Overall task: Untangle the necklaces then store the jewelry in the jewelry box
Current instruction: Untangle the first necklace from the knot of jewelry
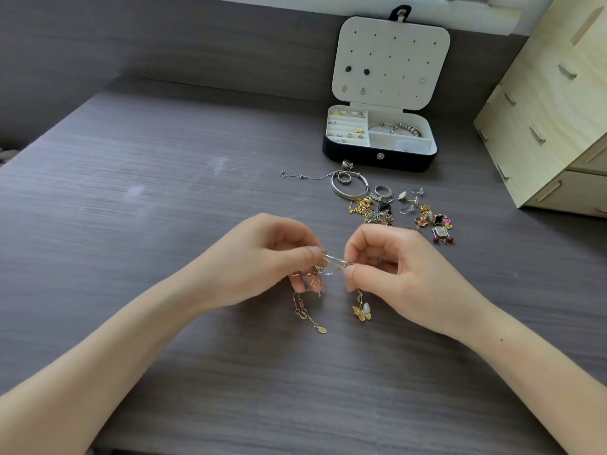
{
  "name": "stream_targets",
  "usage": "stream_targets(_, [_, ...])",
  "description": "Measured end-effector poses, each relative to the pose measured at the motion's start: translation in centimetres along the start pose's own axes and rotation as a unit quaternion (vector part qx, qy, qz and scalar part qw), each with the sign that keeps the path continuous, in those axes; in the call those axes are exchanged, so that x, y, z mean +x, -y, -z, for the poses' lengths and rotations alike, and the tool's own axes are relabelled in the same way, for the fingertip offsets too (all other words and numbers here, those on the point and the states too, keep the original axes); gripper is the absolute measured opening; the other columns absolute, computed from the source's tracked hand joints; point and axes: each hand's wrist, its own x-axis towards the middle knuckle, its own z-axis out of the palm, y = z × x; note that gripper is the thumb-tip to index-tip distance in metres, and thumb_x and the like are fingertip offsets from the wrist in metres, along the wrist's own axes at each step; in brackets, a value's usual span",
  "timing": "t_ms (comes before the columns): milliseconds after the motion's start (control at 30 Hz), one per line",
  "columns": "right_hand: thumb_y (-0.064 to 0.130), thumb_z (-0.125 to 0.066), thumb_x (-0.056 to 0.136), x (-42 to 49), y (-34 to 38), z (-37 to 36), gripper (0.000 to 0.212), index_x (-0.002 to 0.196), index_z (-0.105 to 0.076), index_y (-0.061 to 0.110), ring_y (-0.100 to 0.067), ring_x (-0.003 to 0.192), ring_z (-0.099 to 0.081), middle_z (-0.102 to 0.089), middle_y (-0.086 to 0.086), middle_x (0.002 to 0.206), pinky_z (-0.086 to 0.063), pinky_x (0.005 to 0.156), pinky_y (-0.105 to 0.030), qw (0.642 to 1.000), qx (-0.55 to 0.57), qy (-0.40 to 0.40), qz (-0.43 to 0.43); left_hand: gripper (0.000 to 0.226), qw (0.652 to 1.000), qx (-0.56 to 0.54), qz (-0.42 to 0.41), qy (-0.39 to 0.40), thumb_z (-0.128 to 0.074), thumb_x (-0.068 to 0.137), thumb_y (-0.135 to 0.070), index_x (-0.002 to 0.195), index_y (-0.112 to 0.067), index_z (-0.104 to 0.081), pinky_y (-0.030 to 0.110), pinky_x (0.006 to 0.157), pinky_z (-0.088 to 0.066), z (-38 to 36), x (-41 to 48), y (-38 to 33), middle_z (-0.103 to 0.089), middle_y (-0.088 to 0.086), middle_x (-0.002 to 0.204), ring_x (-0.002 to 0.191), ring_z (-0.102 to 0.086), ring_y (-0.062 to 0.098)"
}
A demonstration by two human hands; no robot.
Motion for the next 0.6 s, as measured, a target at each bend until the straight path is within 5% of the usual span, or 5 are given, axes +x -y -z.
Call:
stream_targets(100, [0.016, -0.058, 0.07, 0.02, -0.12, 0.16, 0.003, 0.069, -0.055, 0.017, -0.037, 0.069, -0.057, -0.063, -0.017, 0.071, -0.048, 0.069, -0.048, 1.0, -0.009, -0.005, -0.008, 0.019, 1.0, -0.001, 0.012, -0.022, -0.054, 0.09, -0.003, 0.074, -0.002, -0.064, 0.007, 0.05, -0.039, 0.01, 0.02, -0.16, -0.072, 0.013, 0.071, 0.056, -0.062, 0.013])
stream_targets(433, [0.035, -0.05, 0.054, 0.08, -0.54, 0.46, 0.023, 0.066, -0.054, 0.016, -0.037, 0.07, -0.058, -0.065, -0.01, 0.067, -0.049, 0.065, -0.054, 0.999, -0.032, -0.013, -0.009, 0.019, 0.985, 0.084, -0.019, -0.147, -0.048, 0.075, -0.028, 0.069, -0.016, -0.06, 0.03, 0.071, -0.05, 0.04, 0.08, 0.42, -0.069, -0.004, 0.062, 0.057, -0.063, 0.015])
stream_targets(600, [0.01, -0.058, 0.071, -0.04, -0.21, 0.5, 0.008, 0.067, -0.052, 0.013, -0.025, 0.055, -0.055, -0.067, -0.007, 0.064, -0.047, 0.06, -0.048, 0.999, 0.0, -0.02, -0.027, 0.018, 0.975, 0.11, 0.003, -0.191, -0.047, 0.07, -0.029, 0.063, -0.017, -0.059, 0.031, 0.068, -0.048, 0.47, 0.14, 0.52, -0.066, -0.005, 0.056, 0.054, -0.06, 0.014])
